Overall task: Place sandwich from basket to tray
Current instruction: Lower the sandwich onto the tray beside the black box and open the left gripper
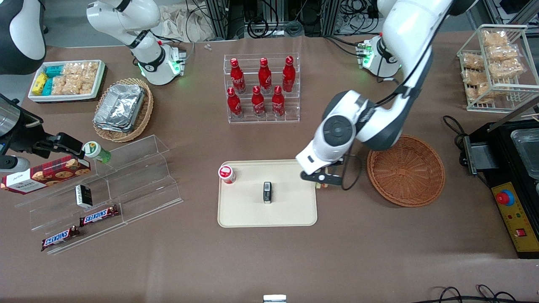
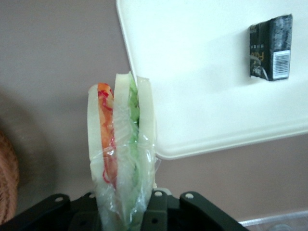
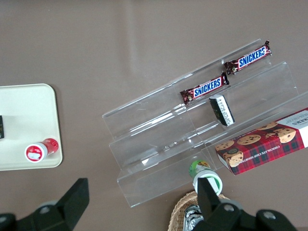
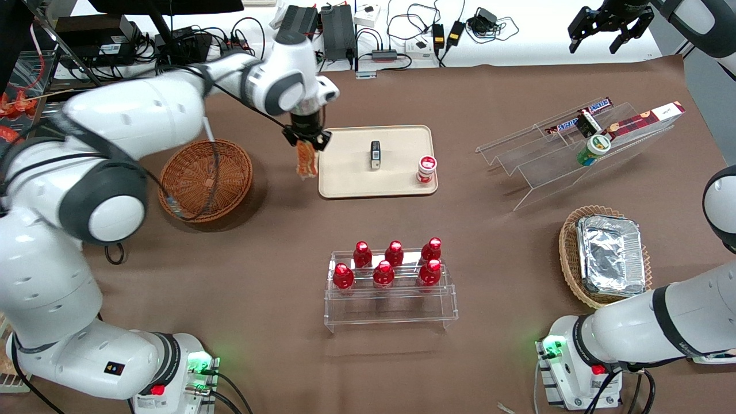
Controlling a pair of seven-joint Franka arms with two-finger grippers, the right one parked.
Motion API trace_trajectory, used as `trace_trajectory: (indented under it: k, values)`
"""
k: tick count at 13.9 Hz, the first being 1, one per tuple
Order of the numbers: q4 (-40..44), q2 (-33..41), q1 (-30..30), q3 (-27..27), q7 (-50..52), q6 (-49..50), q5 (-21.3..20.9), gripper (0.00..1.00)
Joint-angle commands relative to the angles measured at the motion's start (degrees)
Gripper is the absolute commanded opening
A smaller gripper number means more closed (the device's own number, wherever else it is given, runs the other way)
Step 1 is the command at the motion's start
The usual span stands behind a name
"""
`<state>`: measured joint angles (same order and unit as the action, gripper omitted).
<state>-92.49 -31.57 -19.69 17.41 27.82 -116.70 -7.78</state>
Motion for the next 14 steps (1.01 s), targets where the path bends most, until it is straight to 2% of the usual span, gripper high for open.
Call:
trace_trajectory:
  k: [1,7,9,10,11,14]
  values:
    - [2.8,-5.5,-0.9,-0.4,3.0,-5.7,-5.0,0.00]
    - [3.3,-11.8,-1.6,-0.4,3.6,-16.0,-5.6,0.00]
    - [3.5,-12.9,-1.7,-0.5,3.6,-16.4,-5.5,0.00]
    - [3.5,-12.8,-1.6,-0.5,2.9,-16.4,-5.6,0.20]
    - [3.5,-12.9,-1.5,-0.6,2.3,-16.4,-5.9,0.99]
    - [3.5,-12.1,-1.5,-0.6,2.9,-16.5,-9.7,1.00]
